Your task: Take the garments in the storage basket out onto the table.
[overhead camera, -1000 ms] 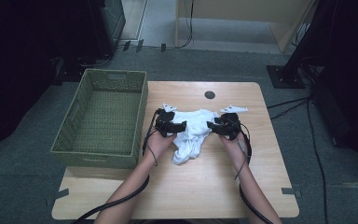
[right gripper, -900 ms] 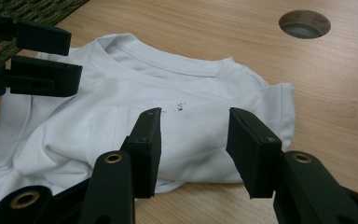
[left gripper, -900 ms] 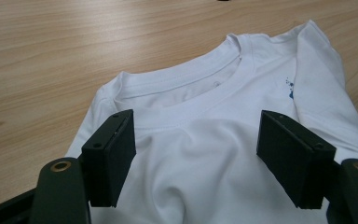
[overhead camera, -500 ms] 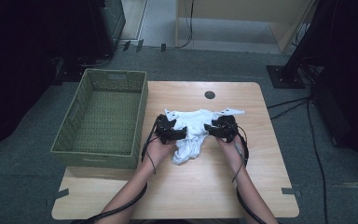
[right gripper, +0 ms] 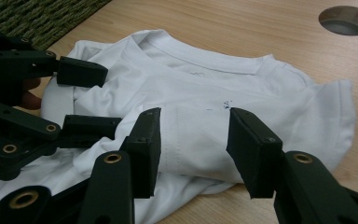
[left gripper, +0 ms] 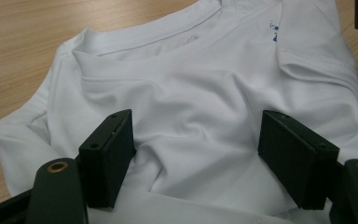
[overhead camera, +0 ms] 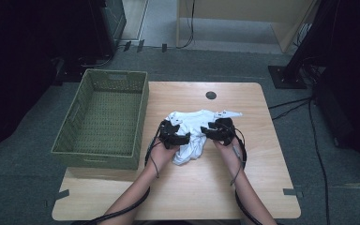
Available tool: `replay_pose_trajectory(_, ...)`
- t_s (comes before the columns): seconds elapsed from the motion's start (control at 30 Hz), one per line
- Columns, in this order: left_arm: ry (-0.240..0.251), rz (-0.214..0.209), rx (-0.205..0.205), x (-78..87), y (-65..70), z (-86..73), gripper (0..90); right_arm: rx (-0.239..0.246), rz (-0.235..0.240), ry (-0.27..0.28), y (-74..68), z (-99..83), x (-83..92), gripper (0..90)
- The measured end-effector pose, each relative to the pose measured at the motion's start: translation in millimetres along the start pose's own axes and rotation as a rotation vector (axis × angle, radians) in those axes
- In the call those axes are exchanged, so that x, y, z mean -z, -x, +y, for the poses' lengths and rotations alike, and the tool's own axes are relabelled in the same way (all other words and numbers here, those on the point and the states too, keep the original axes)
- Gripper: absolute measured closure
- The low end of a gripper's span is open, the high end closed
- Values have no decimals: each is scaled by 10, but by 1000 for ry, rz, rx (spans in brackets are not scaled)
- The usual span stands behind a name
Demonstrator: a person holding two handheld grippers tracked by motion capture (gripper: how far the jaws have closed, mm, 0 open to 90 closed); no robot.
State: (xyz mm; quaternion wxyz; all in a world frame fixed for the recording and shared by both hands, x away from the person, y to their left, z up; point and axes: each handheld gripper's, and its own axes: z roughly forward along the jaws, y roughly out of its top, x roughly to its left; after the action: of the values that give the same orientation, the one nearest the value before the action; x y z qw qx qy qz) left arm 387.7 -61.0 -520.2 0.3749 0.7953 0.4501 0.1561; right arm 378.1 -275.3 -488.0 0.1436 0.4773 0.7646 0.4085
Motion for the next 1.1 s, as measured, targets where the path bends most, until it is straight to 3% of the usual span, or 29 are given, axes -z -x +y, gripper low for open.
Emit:
replay_pose_trajectory(0.17, -8, 9, -21, -14, 30, -32, 272, -1, 17, -10, -58, -19, -56, 547)
replay_pose_trajectory(0.6, -2, 13, -24, -14, 36, -50, 277, 18, 19, -39, -144, -56, -197, 561)
replay_pose_trajectory(0.73, 4, 9, -27, -12, 32, -60, 278, 30, 9, -48, -153, -66, -205, 612)
replay_pose_trajectory(0.8, 6, 6, -30, -7, 25, -68, 278, 47, -2, -48, -149, -83, -205, 699)
replay_pose_trajectory(0.97, -1, 14, -20, -4, 37, -62, 278, 59, -23, -48, -138, -112, -199, 808)
replay_pose_trajectory(1.1, -5, 13, -20, 3, 33, -62, 280, 58, -31, -48, -112, -124, -181, 846)
